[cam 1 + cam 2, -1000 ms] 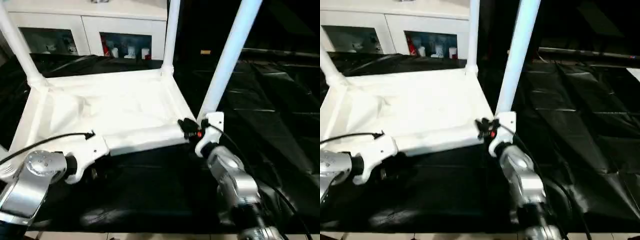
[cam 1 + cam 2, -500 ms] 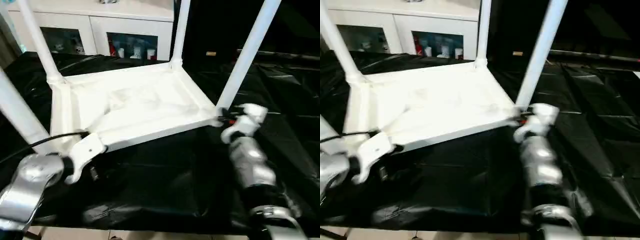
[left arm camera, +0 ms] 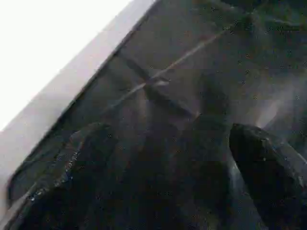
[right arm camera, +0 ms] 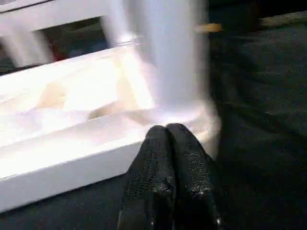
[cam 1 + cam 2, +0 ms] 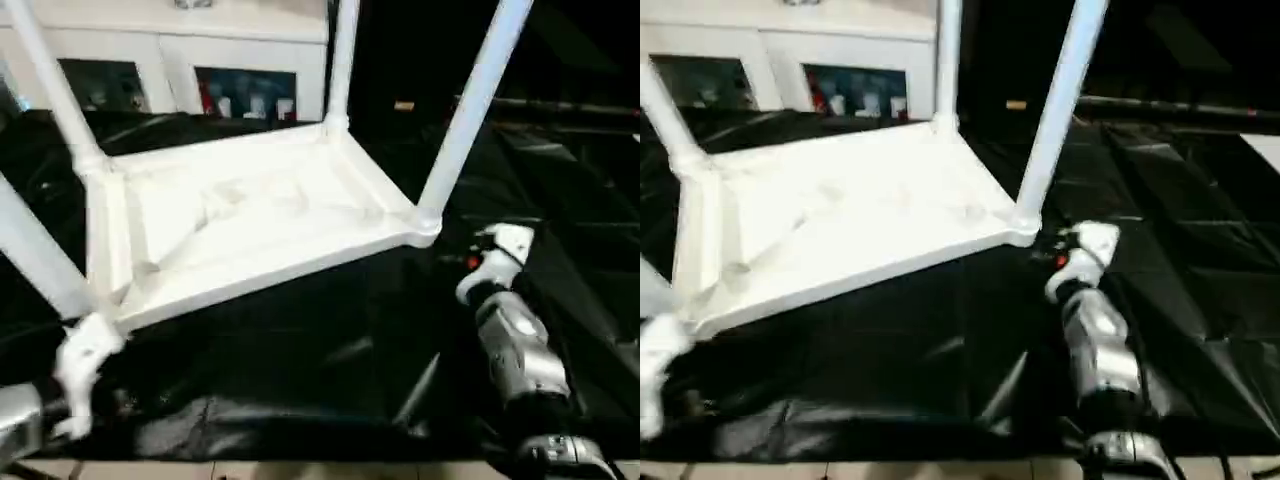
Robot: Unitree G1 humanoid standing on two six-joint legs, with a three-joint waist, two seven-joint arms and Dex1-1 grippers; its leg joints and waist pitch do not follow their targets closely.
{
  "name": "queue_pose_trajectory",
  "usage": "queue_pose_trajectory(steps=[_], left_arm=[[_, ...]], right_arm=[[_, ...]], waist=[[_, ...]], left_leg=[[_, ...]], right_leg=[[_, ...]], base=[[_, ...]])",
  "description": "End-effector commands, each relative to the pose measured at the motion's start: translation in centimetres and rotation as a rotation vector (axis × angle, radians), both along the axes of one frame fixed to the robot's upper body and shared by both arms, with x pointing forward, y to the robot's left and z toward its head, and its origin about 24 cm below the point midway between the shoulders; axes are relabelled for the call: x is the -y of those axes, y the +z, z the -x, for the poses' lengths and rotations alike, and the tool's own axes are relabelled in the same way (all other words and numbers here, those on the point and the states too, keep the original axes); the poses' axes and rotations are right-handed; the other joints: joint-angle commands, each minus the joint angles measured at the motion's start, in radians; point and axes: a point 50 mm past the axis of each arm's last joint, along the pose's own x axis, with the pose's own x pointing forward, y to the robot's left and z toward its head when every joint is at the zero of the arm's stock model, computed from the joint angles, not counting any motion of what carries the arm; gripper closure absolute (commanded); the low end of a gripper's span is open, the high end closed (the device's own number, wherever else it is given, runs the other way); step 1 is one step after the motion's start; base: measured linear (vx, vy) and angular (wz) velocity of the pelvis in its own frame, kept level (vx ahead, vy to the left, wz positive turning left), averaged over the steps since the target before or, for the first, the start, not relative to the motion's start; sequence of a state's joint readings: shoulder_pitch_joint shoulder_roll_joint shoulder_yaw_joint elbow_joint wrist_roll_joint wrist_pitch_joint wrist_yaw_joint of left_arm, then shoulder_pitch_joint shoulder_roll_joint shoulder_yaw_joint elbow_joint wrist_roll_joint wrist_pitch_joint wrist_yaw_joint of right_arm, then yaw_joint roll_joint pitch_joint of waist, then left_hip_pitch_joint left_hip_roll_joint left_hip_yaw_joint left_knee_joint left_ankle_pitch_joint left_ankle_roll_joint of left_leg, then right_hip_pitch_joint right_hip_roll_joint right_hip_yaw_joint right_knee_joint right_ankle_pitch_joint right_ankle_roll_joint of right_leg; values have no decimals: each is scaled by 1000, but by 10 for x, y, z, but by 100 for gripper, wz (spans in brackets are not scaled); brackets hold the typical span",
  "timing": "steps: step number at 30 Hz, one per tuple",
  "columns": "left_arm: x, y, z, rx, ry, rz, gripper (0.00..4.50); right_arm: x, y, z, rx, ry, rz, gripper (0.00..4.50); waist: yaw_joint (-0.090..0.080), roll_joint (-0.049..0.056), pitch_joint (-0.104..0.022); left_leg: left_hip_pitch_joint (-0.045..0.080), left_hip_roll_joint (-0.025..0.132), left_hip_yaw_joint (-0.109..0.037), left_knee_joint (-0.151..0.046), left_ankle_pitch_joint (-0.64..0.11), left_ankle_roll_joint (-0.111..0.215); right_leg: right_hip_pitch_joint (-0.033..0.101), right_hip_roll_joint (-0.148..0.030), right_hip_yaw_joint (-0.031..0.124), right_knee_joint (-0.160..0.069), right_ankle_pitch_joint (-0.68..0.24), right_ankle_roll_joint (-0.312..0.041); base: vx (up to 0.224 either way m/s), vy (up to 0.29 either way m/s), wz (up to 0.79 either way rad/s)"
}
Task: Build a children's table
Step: Rotate table base
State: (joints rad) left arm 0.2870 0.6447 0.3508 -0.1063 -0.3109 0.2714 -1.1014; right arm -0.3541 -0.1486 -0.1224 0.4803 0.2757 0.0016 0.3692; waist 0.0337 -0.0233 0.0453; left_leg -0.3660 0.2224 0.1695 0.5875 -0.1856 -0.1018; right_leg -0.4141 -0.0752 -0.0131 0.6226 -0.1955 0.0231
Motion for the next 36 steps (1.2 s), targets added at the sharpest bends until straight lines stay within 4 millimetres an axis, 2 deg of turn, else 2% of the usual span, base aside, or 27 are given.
queue_pose_trajectory(steps=[1, 2, 3, 5, 6, 7, 8, 9, 12, 14, 15, 16, 17, 18, 19, 20, 21, 25, 28, 29, 31, 33, 34, 36], left_arm=[[-19, 6, 6, 37, 53, -2, 2], [-19, 6, 6, 37, 53, -2, 2], [-48, 14, 17, 59, 143, -4, 2], [-61, 17, 21, 64, 187, -8, 2], [-68, 19, 24, 70, 212, -13, 2], [-73, 20, 26, 76, 227, -23, 2], [-77, 21, 27, 75, 237, -33, 2], [-84, 25, 29, 80, 253, -52, 2], [-90, 30, 29, 99, 267, -58, 2], [-92, 34, 26, 125, 277, -56, 2], [-90, 49, 12, 227, 277, -15, 2], [-87, 55, 5, 273, 267, 9, 2], [-87, 57, 3, 286, 264, 16, 2], [-82, 66, -6, 339, 247, 55, 2], [-75, 74, -15, 381, 213, 97, 2], [-72, 77, -18, 395, 200, 113, 2], [-66, 83, -24, 422, 163, 155, 2], [-60, 86, -30, 433, 127, 188, 2], [-45, 88, -39, 430, 54, 245, 2], [-29, 86, -46, 414, -13, 278, 2], [-20, 85, -49, 406, -44, 291, 2], [18, 86, -61, 383, -177, 347, 2], [18, 86, -61, 383, -177, 347, 2], [36, 88, -65, 374, -246, 374, 2]], right_arm=[[-4, 1, 4, -2, 80, 38, 450], [-4, 1, 4, -2, 80, 38, 450], [-10, -5, 10, -10, 150, 89, 450], [-10, -6, 11, -14, 154, 100, 450], [-11, -7, 11, -15, 154, 102, 450], [-11, -7, 11, -18, 157, 104, 450], [-11, -7, 11, -18, 161, 110, 450], [-12, -6, 12, -20, 172, 118, 450], [-13, -6, 12, -23, 178, 122, 450], [-13, -6, 12, -25, 180, 124, 450], [-15, -9, 12, -43, 198, 146, 450], [-16, -10, 12, -52, 208, 159, 450], [-16, -11, 12, -55, 211, 163, 450], [-18, -13, 12, -68, 219, 190, 450], [-19, -16, 12, -86, 221, 212, 450], [-19, -17, 11, -93, 220, 219, 450], [-19, -19, 10, -108, 212, 240, 450], [-19, -20, 9, -119, 199, 251, 450], [-21, -23, 7, -143, 196, 266, 450], [-23, -27, 5, -167, 192, 287, 450], [-24, -28, 3, -176, 188, 296, 450], [-28, -28, -5, -187, 176, 307, 450], [-28, -28, -5, -187, 176, 307, 450], [-31, -26, -9, -184, 172, 299, 450]], waist=[[0, 21, -47], [0, 21, -47], [-1, 26, -44], [-2, 25, -45], [-2, 27, -43], [0, 33, -43], [-2, 30, -43], [0, 32, -44], [0, 32, -46], [1, 33, -44], [0, 29, -44], [7, 35, -47], [8, 35, -46], [9, 30, -42], [9, 30, -42], [10, 29, -44], [9, 29, -45], [4, 26, -51], [1, 28, -52], [1, 26, -52], [5, 25, -50], [5, 26, -53], [8, 27, -53], [17, 25, -54]], left_leg=[[9, -9, 11, -79, -335, 5], [9, -9, 11, -79, -335, 5], [12, -10, 11, -81, -359, 2], [13, -11, 10, -82, -378, -1], [17, -5, 8, -85, -393, -3], [19, -5, 8, -85, -399, -4], [19, -5, 9, -84, -402, -3], [19, -5, 9, -85, -396, -2], [19, -4, 8, -85, -367, -1], [22, -3, 10, -86, -379, -3], [22, -2, 9, -87, -386, -5], [30, -3, 10, -85, -385, -12], [31, -4, 12, -85, -387, -14], [22, -6, 9, -88, -388, -23], [22, -6, 9, -88, -388, -23], [30, -5, 9, -86, -399, -31], [26, -7, 9, -86, -386, -33], [22, -10, 12, -81, -333, -30], [24, -9, 14, -79, -312, -26], [25, -8, 14, -79, -310, -27], [27, -7, 16, -78, -320, -30], [28, -5, 15, -79, -312, -35], [30, -6, 16, -77, -314, -38], [29, -7, 18, -76, -309, -40]], right_leg=[[34, -14, 17, -83, -230, -167], [34, -14, 17, -83, -230, -167], [29, -12, 16, -85, -237, -174], [28, -13, 17, -85, -252, -174], [25, -15, 17, -85, -255, -180], [23, -15, 18, -85, -255, -183], [23, -14, 18, -85, -252, -185], [25, -15, 18, -84, -239, -189], [29, -17, 19, -78, -190, -198], [27, -16, 18, -79, -192, -206], [29, -18, 17, -79, -199, -206], [25, -17, 17, -79, -196, -212], [23, -16, 17, -79, -190, -215], [33, -19, 15, -75, -202, -212], [33, -19, 15, -75, -202, -212], [31, -21, 16, -76, -222, -211], [36, -22, 17, -75, -213, -212], [41, -20, 17, -70, -165, -216], [42, -19, 16, -67, -132, -226], [42, -18, 15, -66, -129, -233], [40, -19, 15, -68, -144, -235], [41, -21, 16, -65, -144, -232], [39, -20, 15, -65, -143, -233], [40, -19, 15, -63, -139, -227]], base=[[0, 0, 0], [0, 0, 0], [0, 0, 0], [0, 0, 0], [0, 0, 0], [0, 0, 0], [0, 0, 0], [0, 0, 0], [0, 0, 0], [0, 0, 0], [0, 0, 0], [0, 0, 0], [0, 0, 0], [0, 0, 0], [0, 0, 0], [0, 0, 0], [0, 0, 0], [0, 0, 0], [0, 0, 0], [0, 0, 0], [0, 0, 0], [0, 0, 0], [0, 0, 0], [0, 0, 0]])
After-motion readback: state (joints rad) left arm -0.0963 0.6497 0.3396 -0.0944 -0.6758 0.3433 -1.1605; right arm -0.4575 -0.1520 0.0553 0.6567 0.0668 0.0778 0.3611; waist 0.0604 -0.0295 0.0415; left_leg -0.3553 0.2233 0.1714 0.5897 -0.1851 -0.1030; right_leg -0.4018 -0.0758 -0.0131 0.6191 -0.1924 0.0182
